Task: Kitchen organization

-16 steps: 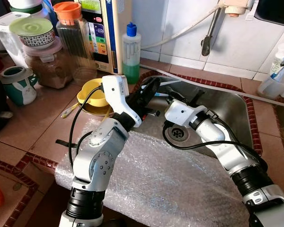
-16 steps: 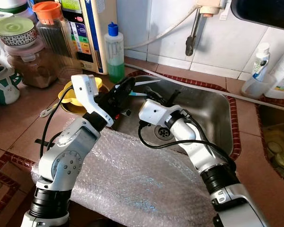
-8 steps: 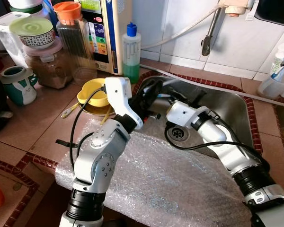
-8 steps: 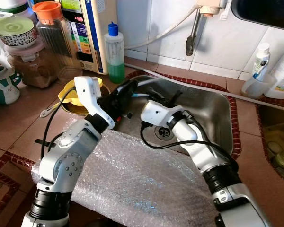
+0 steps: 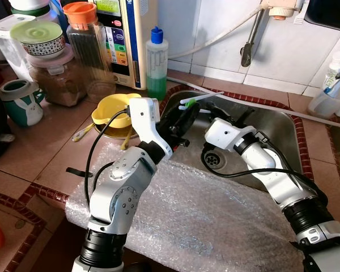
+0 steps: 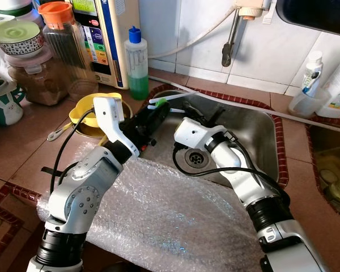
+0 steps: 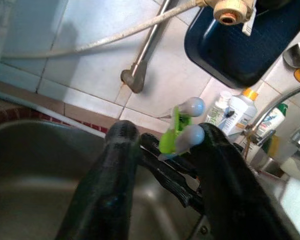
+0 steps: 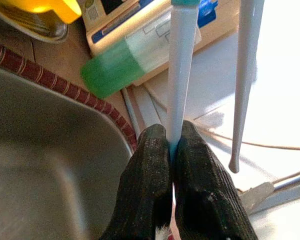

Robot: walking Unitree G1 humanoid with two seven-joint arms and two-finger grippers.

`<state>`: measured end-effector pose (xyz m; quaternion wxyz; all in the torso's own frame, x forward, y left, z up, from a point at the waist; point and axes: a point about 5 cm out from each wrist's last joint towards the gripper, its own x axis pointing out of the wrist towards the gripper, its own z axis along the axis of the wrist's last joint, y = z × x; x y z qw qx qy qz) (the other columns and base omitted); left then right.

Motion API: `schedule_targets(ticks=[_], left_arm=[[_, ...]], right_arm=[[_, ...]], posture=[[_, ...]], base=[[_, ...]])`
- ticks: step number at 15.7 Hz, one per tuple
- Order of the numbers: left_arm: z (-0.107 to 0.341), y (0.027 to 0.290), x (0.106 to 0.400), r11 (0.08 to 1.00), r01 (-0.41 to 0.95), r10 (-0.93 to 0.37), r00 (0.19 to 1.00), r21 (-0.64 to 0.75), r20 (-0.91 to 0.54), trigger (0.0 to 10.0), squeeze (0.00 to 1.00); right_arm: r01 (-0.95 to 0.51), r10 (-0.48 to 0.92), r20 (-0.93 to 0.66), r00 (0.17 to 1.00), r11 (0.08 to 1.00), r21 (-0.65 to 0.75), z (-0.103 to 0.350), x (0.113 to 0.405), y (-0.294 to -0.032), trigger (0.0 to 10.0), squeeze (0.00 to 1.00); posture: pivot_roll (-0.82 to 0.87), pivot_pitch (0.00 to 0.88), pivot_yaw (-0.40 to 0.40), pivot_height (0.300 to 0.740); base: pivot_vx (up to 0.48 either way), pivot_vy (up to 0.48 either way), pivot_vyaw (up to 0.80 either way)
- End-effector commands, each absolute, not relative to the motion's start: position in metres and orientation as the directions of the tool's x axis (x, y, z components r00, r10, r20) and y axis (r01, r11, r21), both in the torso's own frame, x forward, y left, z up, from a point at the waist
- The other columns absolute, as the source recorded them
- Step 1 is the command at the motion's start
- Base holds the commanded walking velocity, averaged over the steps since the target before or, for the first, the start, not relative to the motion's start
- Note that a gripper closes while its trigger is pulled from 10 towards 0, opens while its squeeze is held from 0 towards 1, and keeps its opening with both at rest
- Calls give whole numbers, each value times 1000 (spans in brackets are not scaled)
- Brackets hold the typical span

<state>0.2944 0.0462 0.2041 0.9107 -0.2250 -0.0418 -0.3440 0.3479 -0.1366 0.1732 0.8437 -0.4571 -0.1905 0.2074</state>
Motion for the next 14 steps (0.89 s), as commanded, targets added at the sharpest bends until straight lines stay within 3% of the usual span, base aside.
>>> schedule_targets(ticks=[1,4,13,14], left_arm=[[207,43,288,630,679,-640,729,-376,243,10000,1000],[204,42,280,598,713,-685,691,-366,228,10000,1000],[194,52,275,648,686,-676,718,-331,165,10000,1000],[193,53,274,650,683,-674,721,-333,161,10000,1000]], right_arm=[[-169,517,129,846,490,-855,174,350,-139,0,0],[-193,496,80,865,476,-858,167,355,-143,0,0],[-270,365,-77,928,515,-814,152,375,-175,0,0],[-293,343,-118,932,521,-802,148,376,-179,1020,0]], posture=[[5,96,-1,740],[10,99,3,740],[31,97,6,740],[31,97,6,740]], base=[[0,0,0],[0,0,0],[0,0,0],[0,0,0]])
